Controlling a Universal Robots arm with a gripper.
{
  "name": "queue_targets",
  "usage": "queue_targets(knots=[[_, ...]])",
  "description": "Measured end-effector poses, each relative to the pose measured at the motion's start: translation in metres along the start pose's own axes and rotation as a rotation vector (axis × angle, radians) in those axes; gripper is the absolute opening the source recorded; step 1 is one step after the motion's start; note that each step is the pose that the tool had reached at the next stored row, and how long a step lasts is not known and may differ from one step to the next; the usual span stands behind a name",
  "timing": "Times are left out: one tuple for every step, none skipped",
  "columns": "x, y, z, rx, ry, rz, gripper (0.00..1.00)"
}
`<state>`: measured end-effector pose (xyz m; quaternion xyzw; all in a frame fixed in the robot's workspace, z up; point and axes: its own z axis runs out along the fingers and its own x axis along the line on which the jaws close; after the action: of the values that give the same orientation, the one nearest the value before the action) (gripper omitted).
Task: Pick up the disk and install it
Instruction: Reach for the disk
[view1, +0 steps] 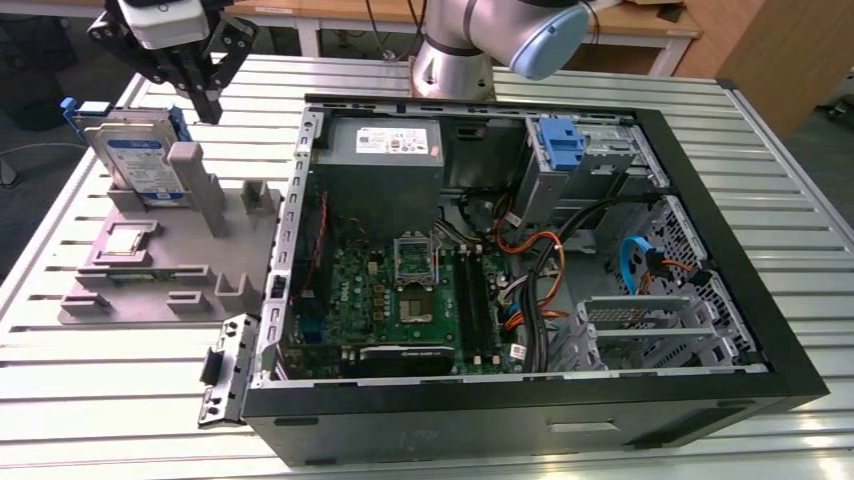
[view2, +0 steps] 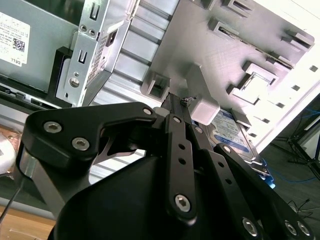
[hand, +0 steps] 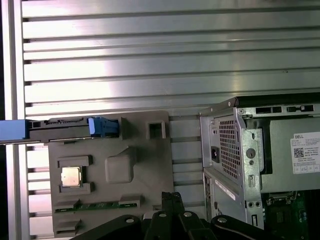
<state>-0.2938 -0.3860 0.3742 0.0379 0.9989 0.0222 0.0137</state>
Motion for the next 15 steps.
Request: queue_targets(knots=[[0.0000, 0.0000, 0.0000, 0.0000, 0.0000, 0.000, 0.11], [0.0001, 0.0000, 0.0000, 0.0000, 0.0000, 0.000, 0.11], [0.0001, 0.0000, 0.0000, 0.0000, 0.0000, 0.000, 0.11], [0.0001, 0.0000, 0.0001, 0.0000, 0.0000, 0.000, 0.11], [0.0001, 0.0000, 0.0000, 0.0000, 0.0000, 0.000, 0.11], [0.0003, 0.0000, 0.0000, 0.0001, 0.0001, 0.000, 0.11], [0.0009, -0.0001, 0.0001, 0.0000, -0.0001, 0.000, 0.11], [0.0018, -0.0001, 0.0001, 0.0000, 0.0000, 0.000, 0.11], [0.0027, -0.0002, 0.0001, -0.0001, 0.0000, 0.000, 0.11], [0.0039, -0.0003, 0.0000, 0.0000, 0.0000, 0.000, 0.11], [0.0051, -0.0004, 0.0001, -0.0001, -0.0001, 0.000, 0.11], [0.0062, -0.0005, 0.0001, -0.0001, -0.0001, 0.000, 0.11], [0.0070, -0.0005, 0.0000, 0.0000, 0.0000, 0.000, 0.11], [0.0072, -0.0006, 0.0000, 0.0000, 0.0000, 0.000, 0.11], [0.0072, -0.0006, 0.0001, -0.0001, -0.0001, 0.000, 0.11]])
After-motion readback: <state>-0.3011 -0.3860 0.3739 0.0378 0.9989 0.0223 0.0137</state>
